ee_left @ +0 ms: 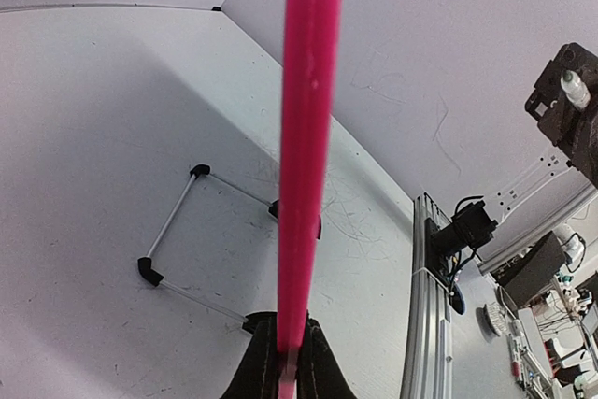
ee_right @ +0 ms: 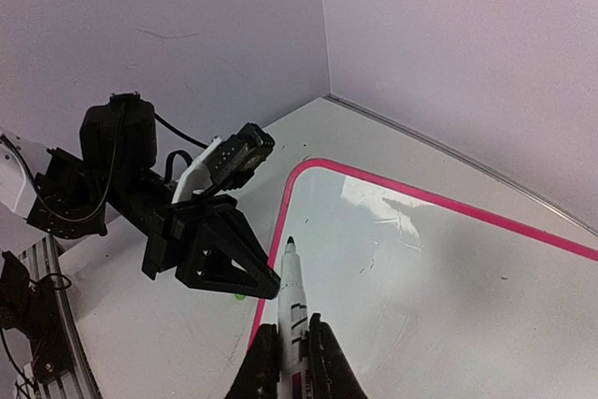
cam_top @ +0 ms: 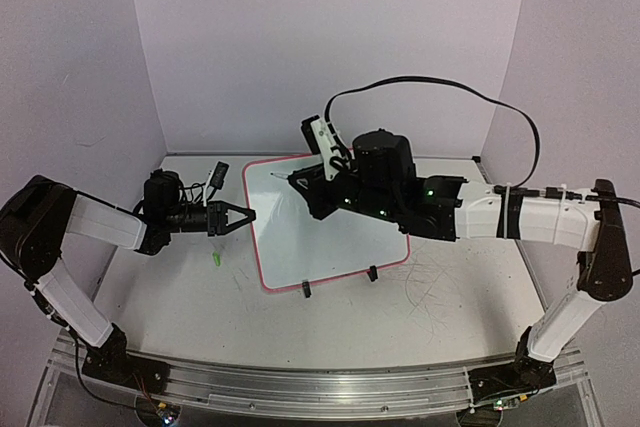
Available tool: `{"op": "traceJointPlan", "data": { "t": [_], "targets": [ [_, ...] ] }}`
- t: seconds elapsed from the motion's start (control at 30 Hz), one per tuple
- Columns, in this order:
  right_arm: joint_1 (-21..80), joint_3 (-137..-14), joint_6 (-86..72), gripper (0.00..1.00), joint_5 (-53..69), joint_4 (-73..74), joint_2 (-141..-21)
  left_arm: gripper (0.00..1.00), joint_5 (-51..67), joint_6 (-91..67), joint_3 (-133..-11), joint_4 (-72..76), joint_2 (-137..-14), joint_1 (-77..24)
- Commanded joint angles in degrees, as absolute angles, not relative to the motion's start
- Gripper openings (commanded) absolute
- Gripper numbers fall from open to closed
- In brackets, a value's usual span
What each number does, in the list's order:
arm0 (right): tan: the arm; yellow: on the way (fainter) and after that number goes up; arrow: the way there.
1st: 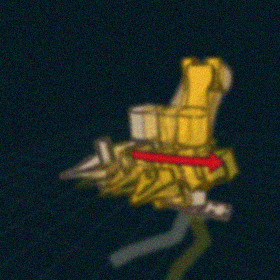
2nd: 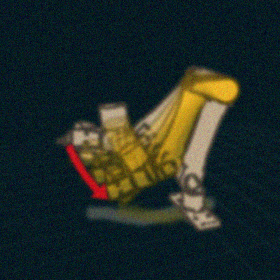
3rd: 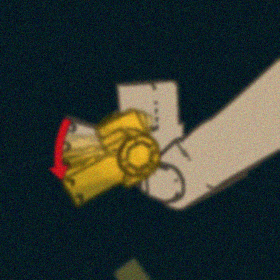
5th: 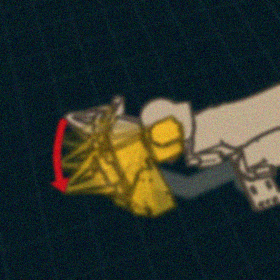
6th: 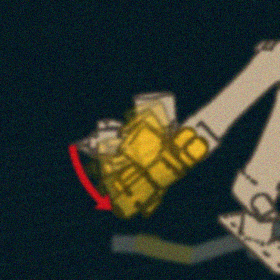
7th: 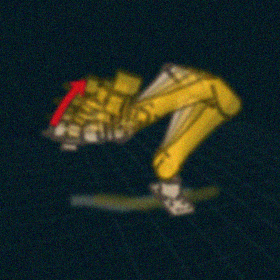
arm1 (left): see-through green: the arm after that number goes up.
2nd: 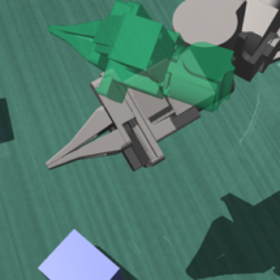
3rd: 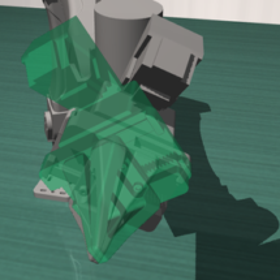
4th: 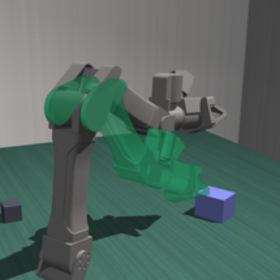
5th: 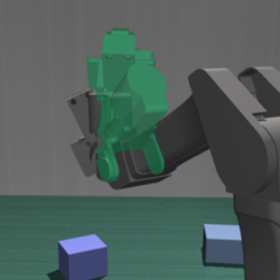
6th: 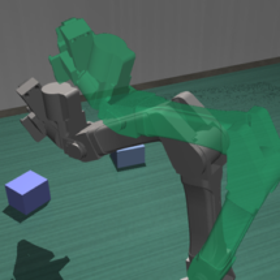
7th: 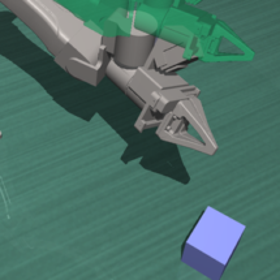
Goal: Write a sentence on the whiteboard
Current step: Hold the whiteboard at the center of the board.
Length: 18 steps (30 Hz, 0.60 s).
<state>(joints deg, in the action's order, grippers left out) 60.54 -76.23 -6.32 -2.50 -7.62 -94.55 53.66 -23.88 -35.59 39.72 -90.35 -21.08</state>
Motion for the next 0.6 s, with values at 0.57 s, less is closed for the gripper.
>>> {"op": "traceJointPlan", "data": {
  "t": [0.57],
  "targets": [
    [63.76, -81.33, -2.05, 0.00, -10.98, -8.36, -96.89, 0.00, 50.75, -24.68, -36.30, 40.44, -88.95, -21.54]
  ]
}}
